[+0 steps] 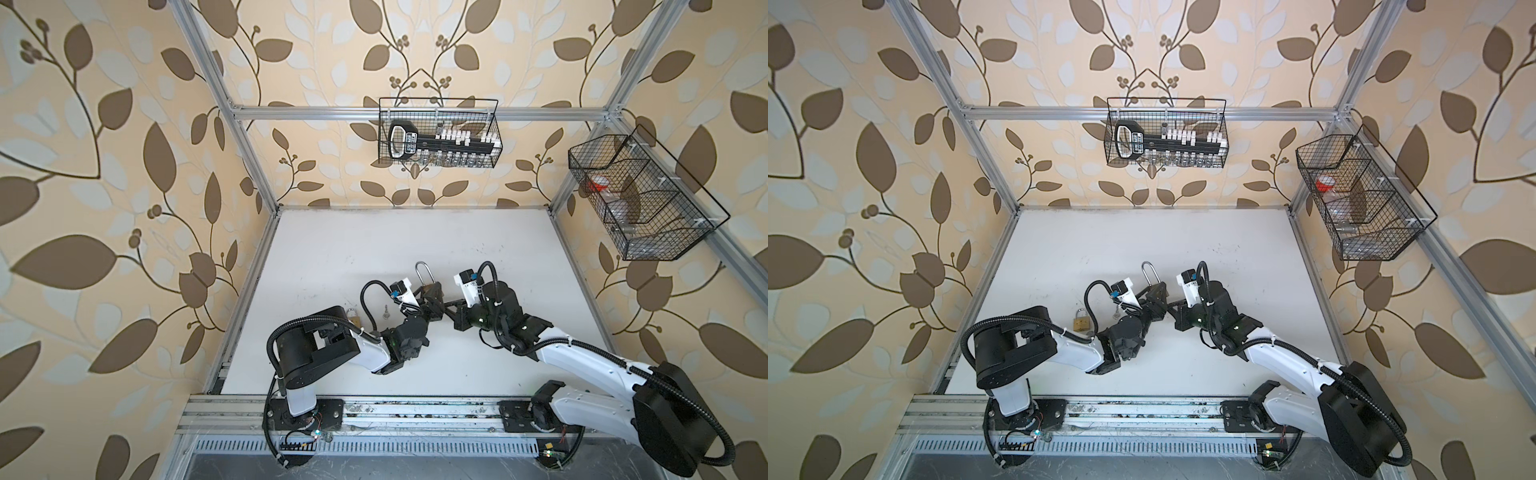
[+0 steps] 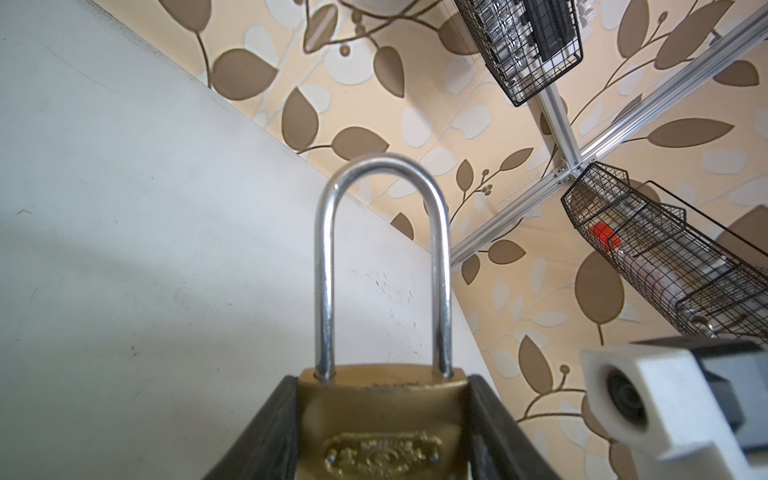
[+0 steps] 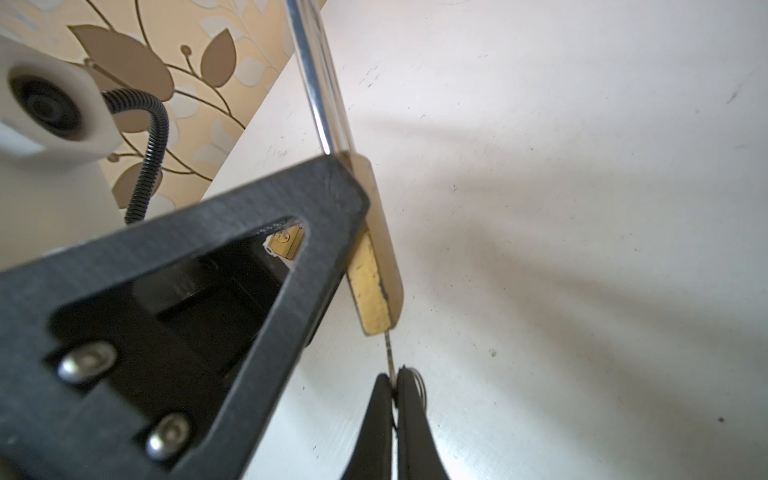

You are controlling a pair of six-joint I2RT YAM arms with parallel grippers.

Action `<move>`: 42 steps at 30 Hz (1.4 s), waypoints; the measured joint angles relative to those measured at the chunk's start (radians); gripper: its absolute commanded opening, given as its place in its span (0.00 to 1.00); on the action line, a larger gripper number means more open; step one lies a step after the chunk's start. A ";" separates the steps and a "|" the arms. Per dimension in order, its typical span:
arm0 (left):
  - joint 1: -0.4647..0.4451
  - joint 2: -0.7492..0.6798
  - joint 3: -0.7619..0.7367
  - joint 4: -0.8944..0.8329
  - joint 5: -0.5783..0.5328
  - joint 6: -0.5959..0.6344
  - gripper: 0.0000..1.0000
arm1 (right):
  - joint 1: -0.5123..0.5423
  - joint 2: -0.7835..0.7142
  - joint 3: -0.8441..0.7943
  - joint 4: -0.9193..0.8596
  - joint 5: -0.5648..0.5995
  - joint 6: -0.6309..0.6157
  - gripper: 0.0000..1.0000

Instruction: Unlock with the key

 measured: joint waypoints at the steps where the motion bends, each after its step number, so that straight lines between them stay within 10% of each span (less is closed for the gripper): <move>1: 0.000 0.002 0.003 -0.001 0.001 0.000 0.00 | -0.004 -0.002 0.000 -0.002 0.000 0.002 0.01; 42: -0.019 0.051 0.005 0.084 0.037 0.051 0.00 | 0.000 -0.061 -0.042 -0.011 0.034 0.056 0.00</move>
